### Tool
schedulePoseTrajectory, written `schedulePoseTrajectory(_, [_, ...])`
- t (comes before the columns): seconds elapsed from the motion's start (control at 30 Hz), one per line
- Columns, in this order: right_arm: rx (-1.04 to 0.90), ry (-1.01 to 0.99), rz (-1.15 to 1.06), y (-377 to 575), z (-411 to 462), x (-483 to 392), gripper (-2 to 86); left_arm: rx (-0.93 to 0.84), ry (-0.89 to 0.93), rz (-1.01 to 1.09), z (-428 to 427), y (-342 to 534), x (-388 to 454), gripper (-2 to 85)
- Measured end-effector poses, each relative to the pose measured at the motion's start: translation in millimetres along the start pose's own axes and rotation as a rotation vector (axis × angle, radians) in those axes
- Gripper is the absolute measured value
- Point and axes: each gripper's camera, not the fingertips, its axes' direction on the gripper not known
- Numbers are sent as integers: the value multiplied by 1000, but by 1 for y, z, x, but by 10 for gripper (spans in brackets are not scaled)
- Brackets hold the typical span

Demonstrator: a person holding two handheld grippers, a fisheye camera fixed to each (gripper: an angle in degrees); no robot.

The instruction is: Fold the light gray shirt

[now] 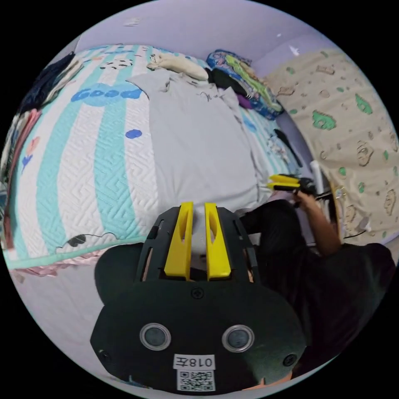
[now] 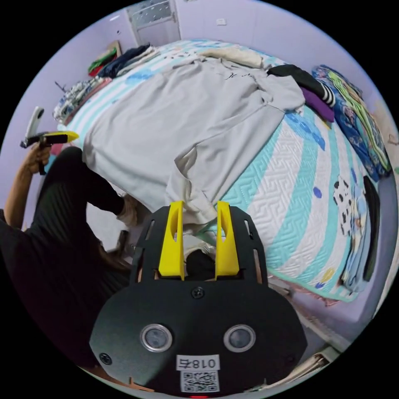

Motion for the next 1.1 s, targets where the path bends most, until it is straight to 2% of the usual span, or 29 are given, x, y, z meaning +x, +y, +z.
schedulePoseTrajectory(0.1, [-60,39,-32,-15,6,-5,106,-43,-69,38,4,-12,21,49])
schedulePoseTrajectory(0.23, [-84,102,-60,-21,-8,-12,31,-39,-81,41,-1,-23,36,49])
schedulePoseTrajectory(0.37, [-69,82,12,-11,-30,-2,13,-76,-83,77,7,-41,51,48])
schedulePoseTrajectory(0.5, [-70,39,245,21,-55,32,9,-131,-110,120,25,-65,68,49])
schedulePoseTrajectory(0.63, [-73,-90,507,65,-54,72,16,-148,-102,127,35,-80,71,52])
schedulePoseTrajectory(0.77, [-87,-226,605,76,-47,95,51,-166,-89,113,40,-90,58,63])
schedulePoseTrajectory(0.87, [-66,-209,653,77,-62,112,96,-120,-80,78,24,-97,39,72])
schedulePoseTrajectory(0.97, [69,-92,621,59,-98,126,109,-15,-99,25,-1,-110,10,80])
schedulePoseTrajectory(1.1, [280,-13,384,-29,-136,133,113,202,-106,-52,-33,-163,-32,98])
